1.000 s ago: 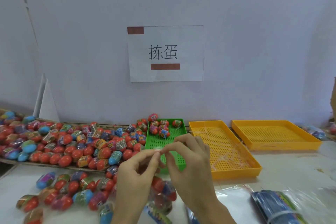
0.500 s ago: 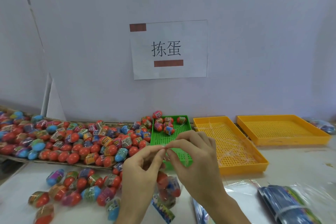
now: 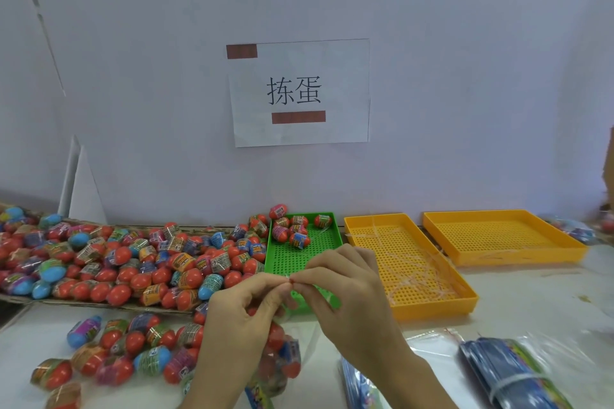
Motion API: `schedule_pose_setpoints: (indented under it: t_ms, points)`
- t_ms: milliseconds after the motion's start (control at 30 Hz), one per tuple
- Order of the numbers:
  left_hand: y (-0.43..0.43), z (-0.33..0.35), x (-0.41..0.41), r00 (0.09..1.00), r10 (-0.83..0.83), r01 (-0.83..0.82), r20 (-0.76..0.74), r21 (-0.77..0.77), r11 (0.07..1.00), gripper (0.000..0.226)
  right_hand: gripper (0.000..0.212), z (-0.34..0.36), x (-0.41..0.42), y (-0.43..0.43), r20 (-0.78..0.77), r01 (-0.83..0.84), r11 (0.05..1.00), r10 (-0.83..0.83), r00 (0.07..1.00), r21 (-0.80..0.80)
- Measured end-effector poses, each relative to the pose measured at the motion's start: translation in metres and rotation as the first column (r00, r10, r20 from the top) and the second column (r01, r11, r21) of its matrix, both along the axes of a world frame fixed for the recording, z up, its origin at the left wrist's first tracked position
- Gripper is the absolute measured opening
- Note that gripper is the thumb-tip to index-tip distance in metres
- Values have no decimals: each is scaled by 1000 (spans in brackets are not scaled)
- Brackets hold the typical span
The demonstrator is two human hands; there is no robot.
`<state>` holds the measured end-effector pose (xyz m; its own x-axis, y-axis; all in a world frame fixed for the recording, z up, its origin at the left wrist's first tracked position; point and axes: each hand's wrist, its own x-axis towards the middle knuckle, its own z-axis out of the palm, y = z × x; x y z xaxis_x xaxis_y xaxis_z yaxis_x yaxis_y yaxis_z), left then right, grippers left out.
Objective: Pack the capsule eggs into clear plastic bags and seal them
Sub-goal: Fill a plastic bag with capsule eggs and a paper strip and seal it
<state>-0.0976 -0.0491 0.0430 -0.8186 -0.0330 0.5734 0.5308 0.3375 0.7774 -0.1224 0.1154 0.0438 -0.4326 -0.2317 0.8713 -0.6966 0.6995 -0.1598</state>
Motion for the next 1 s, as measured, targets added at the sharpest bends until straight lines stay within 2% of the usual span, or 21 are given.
schedule_pose_setpoints:
  t_ms: [67, 167, 300, 500, 633, 733, 833, 1000]
  points:
    - [0, -2, -1, 1000, -12, 12, -9, -42, 999, 25, 10, -1, 0, 0, 12, 9, 1000, -9, 1000, -3]
    - [-1, -6, -2, 999, -40, 39, -8, -90, 995, 51, 16, -2, 0, -1, 29, 22, 999, -21, 999, -32]
    - [-3, -8, -4, 996, 11, -24, -93, -141, 990, 68, 14, -4, 1, -4, 31, -6, 1000, 7, 999, -15]
    - [-3, -10, -6, 982, 72, -103, -173, -175, 979, 41, 18, -4, 0, -5, 38, -54, 999, 54, 998, -3]
    - [-1, -12, -7, 970, 89, -150, -228, -264, 953, 19, 14, -3, 1, -4, 83, -92, 996, 92, 992, -5]
    - [1, -10, -4, 956, 80, -174, -284, -326, 929, 16, 14, -2, 4, -3, 180, -161, 986, 167, 969, -50]
    - [2, -6, 1, 950, 55, -164, -308, -341, 925, 27, 9, -1, 6, -3, 177, -172, 982, 183, 967, -72]
    - [2, -7, 1, 947, 40, -157, -318, -353, 922, 28, 10, 1, 7, -2, 160, -167, 984, 176, 971, -66]
